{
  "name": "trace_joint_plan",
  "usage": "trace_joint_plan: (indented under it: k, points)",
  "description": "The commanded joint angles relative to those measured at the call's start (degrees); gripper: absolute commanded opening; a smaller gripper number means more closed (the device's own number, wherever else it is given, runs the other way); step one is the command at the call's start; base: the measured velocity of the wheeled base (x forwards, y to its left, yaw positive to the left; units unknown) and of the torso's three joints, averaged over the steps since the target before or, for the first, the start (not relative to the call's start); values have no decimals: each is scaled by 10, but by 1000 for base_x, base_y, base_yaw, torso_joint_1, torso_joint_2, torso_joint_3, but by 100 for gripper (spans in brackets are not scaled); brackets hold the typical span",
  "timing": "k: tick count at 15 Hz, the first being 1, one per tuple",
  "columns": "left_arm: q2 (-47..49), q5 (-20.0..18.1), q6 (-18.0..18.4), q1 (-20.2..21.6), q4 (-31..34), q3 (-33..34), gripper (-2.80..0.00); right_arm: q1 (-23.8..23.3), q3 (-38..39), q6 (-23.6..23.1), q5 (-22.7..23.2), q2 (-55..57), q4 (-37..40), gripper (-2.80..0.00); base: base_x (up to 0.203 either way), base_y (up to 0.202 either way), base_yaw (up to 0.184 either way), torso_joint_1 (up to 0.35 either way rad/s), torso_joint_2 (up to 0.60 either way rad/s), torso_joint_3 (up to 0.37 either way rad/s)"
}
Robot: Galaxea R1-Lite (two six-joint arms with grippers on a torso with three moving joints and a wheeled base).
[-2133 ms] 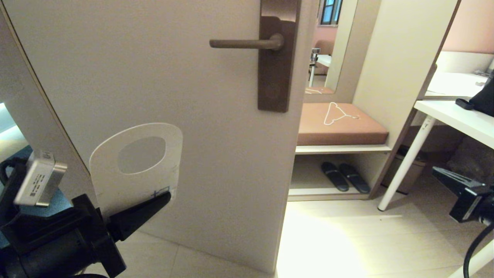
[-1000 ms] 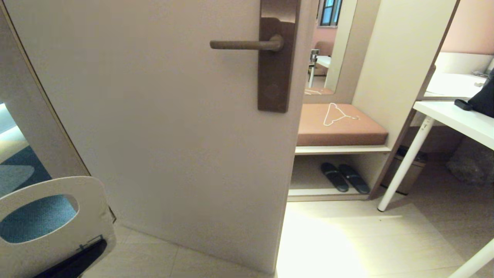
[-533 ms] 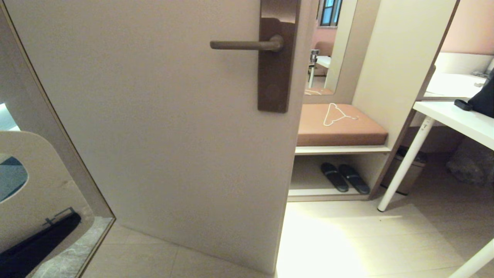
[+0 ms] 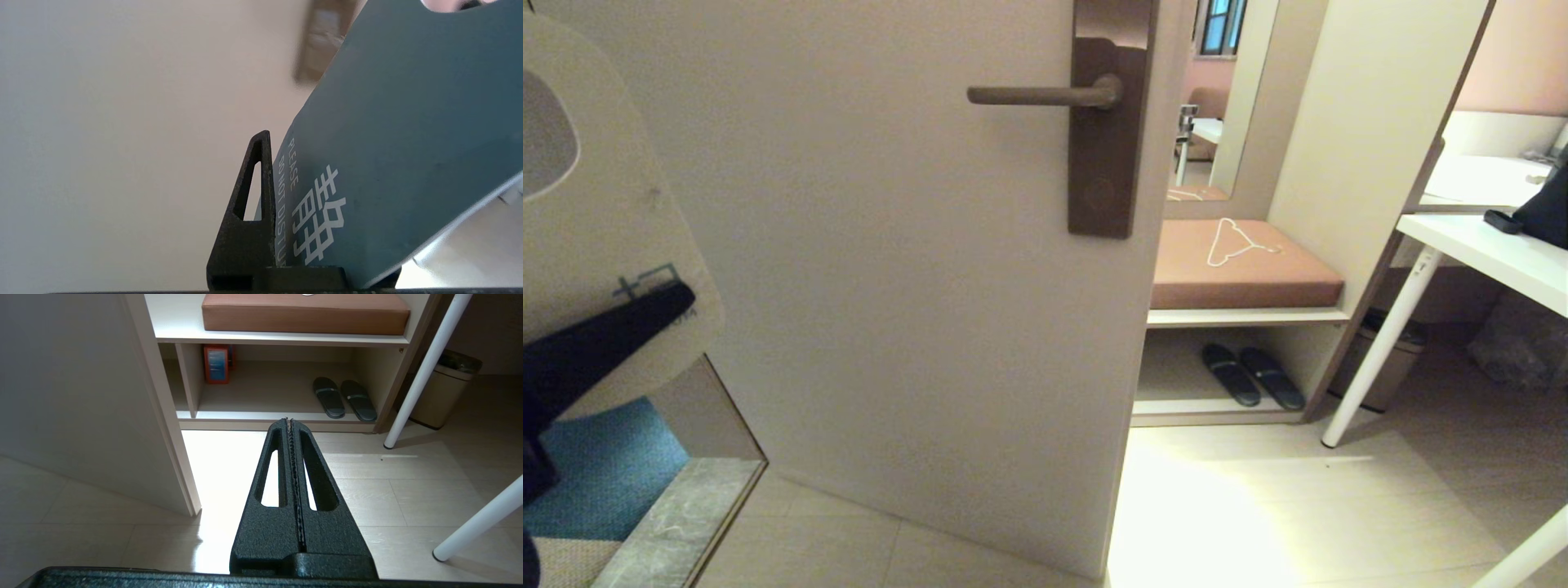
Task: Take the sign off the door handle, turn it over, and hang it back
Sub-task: Hang the sign back with the other side facing out
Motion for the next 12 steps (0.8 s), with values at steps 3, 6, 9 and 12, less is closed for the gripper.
trace_joint_plan:
  k: [3,6,9,12]
  points:
    - [136,-38,-1,74,-46,-71,-280,0,0,1,0,1,0,-280,0,0,0,0,0,0]
    - [221,-66,-1,127,-129,-119,-280,0,0,2,-5,1,0,-280,0,0,0,0,0,0]
    - [257,-78,-1,152,-152,-131,-280,0,0,2,-5,1,0,-280,0,0,0,0,0,0]
    - [294,-80,-1,172,-152,-176,-280,0,7,2,-4,1,-22,-280,0,0,0,0,0,0]
